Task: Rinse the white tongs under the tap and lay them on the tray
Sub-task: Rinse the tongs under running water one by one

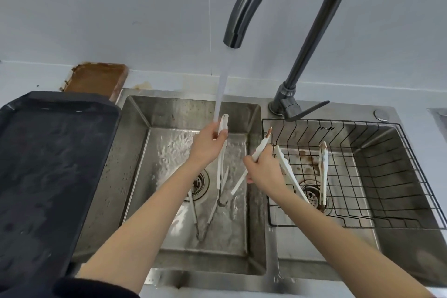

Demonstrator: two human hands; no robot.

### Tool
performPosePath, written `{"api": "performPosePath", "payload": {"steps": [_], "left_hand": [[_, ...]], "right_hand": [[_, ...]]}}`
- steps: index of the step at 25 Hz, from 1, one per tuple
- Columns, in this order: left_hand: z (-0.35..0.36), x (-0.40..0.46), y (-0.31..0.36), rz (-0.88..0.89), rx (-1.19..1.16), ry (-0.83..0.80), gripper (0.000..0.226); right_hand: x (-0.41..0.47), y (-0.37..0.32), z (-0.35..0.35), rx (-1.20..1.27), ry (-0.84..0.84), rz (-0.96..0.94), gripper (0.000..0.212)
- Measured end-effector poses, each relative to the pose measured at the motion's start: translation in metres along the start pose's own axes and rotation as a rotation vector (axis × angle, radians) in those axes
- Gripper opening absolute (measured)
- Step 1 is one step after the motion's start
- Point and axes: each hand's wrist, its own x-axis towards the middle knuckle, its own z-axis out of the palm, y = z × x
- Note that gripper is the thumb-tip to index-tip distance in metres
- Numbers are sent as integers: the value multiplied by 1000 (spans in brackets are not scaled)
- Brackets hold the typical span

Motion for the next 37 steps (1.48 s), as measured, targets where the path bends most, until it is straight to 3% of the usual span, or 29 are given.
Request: {"api": "performPosePath", "payload": {"steps": [9,14,19,27,31,34,37], "left_hand": [[1,5,-1,42,203,88,35],[-3,3,-1,73,303,89,38],[-8,6,-9,26,129,-9,31],[-11,7,1,88,147,121,40],[-23,1,-1,9,-18,30,26],[-36,-4,-7,-72,-112,112,38],[-54,-5,-8,-55,-52,231,49]], "right_hand": [[2,4,15,-144,-98,25,35],[2,3,19,-195,-130,-8,22],[5,3,23,-278,-138,-94,24],[9,-6,22,-214,-146,-115,20],[19,-19,23,-149,-226,-52,40],[28,-28,29,-137,-311,-10,49],[32,-28,35,-6,-296,39,48]]}}
